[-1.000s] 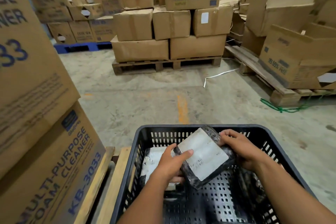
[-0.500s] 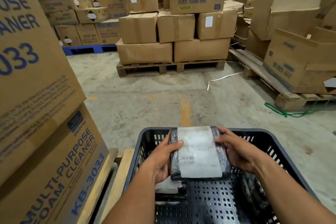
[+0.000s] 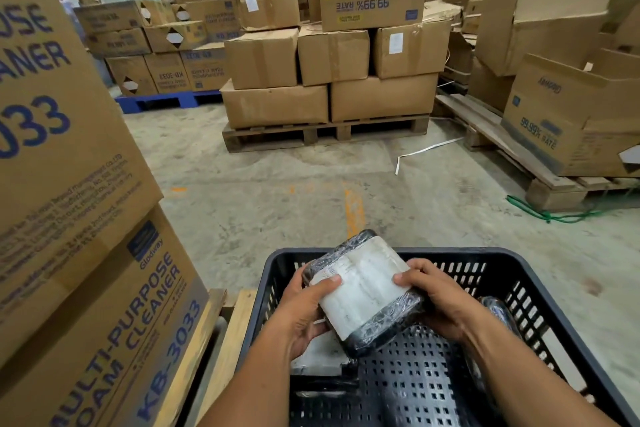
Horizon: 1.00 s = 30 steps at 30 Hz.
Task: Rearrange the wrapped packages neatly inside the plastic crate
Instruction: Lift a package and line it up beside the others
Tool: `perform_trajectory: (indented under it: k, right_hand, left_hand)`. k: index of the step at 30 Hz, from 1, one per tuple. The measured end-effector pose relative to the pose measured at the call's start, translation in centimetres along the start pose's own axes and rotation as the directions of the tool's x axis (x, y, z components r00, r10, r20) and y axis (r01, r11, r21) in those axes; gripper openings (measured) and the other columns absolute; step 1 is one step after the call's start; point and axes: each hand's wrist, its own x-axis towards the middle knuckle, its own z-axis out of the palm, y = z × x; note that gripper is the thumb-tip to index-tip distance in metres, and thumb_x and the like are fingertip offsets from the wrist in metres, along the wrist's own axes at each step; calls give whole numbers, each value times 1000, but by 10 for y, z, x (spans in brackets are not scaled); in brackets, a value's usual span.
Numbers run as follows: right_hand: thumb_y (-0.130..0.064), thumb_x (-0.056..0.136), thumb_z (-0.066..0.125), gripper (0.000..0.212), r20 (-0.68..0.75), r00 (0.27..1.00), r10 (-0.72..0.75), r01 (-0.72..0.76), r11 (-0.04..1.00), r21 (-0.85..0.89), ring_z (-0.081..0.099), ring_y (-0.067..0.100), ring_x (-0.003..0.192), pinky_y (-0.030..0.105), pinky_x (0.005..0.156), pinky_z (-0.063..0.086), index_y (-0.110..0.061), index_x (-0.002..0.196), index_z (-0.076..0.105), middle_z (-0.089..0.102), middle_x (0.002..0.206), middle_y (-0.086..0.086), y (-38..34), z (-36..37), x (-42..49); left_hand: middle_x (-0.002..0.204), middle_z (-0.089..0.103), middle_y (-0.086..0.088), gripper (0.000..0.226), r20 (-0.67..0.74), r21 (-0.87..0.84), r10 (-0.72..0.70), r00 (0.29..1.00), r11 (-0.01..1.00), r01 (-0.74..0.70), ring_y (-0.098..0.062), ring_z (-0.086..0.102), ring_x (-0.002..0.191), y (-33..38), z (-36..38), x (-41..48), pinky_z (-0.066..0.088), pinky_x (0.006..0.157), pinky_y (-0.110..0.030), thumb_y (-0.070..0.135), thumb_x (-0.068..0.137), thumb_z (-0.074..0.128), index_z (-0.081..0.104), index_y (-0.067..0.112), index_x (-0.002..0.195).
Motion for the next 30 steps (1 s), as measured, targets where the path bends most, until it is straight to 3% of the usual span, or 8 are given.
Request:
perform_trajectory:
  k: [3, 7, 12, 17, 21, 24, 27, 30]
  right_hand:
    - [-4, 79, 80, 57, 70, 998, 0, 9, 991, -133, 72, 34, 80, 41, 57, 61, -27, 127, 57, 67, 111, 19, -16, 3, -4]
    - [-1, 76, 82, 69, 17, 1000, -20, 23, 982, -190, 73, 46, 92, 55, 72, 62, -32, 132, 56, 66, 123, 25, -14, 3, 4]
    - [-1, 75, 82, 51, -122, 991, -49, 50, 999, 2, 75, 35, 84, 49, 71, 62, -7, 116, 53, 73, 107, 21, 11, 1, 4]
    - [-27, 51, 98, 54, -58, 998, 13, -25, 975, -220, 65, 24, 61, 32, 57, 50, -16, 78, 52, 70, 73, 9, 12, -14, 3]
    - [-25, 59, 97, 69, 17, 996, 88, -74, 920, -384, 76, 37, 85, 42, 70, 60, -23, 117, 58, 80, 105, 19, 8, -24, 2]
    - [-22, 73, 90, 59, -17, 999, 42, -45, 917, -397, 78, 37, 92, 46, 81, 60, -29, 123, 60, 80, 109, 18, 14, -36, 2]
    - [-11, 87, 79, 47, -107, 993, -49, -3, 900, -436, 79, 31, 77, 37, 67, 62, -29, 125, 59, 82, 91, 14, 14, -51, -3]
    - [-11, 91, 75, 50, -172, 980, -97, 1, 873, -488, 79, 25, 77, 32, 66, 62, -32, 132, 56, 79, 103, 12, 20, -71, 0]
  left_hand:
    - [118, 78, -10, 59, 61, -20, 3, 998, 1000, -2, -34, 76, 101, 1, -5, 1, 64, 75, -46, 13, 82, 84, 60, 24, 135]
    - [122, 77, -14, 80, 39, 11, -2, 999, 1000, 1, -38, 76, 106, 2, 4, 1, 61, 90, -61, 14, 70, 94, 57, 24, 140]
    - [113, 79, -10, 63, 3, 226, -38, 999, 974, 36, -33, 78, 98, 2, 8, -3, 64, 82, -59, 25, 76, 92, 61, 29, 131]
    - [115, 81, -11, 71, 93, 188, -26, 995, 982, 8, -35, 78, 103, -5, -1, -3, 61, 96, -53, 12, 66, 97, 73, 25, 131]
    - [121, 75, -16, 69, -48, 190, 68, 997, 980, -58, -35, 77, 102, -7, 5, 3, 62, 95, -50, 16, 68, 97, 70, 19, 132]
    - [129, 67, -14, 64, -203, 207, 167, 965, 970, -124, -30, 69, 111, -8, 11, 8, 56, 102, -49, 25, 84, 87, 60, 17, 142]
    - [146, 56, -9, 62, -232, 449, 262, 937, 883, -136, -28, 57, 126, -18, 11, 15, 47, 103, -42, 34, 94, 75, 51, 23, 150]
    - [163, 39, -3, 69, -156, 721, 289, 945, 687, -90, -29, 38, 149, -38, 7, 18, 38, 118, -46, 42, 96, 69, 40, 29, 158]
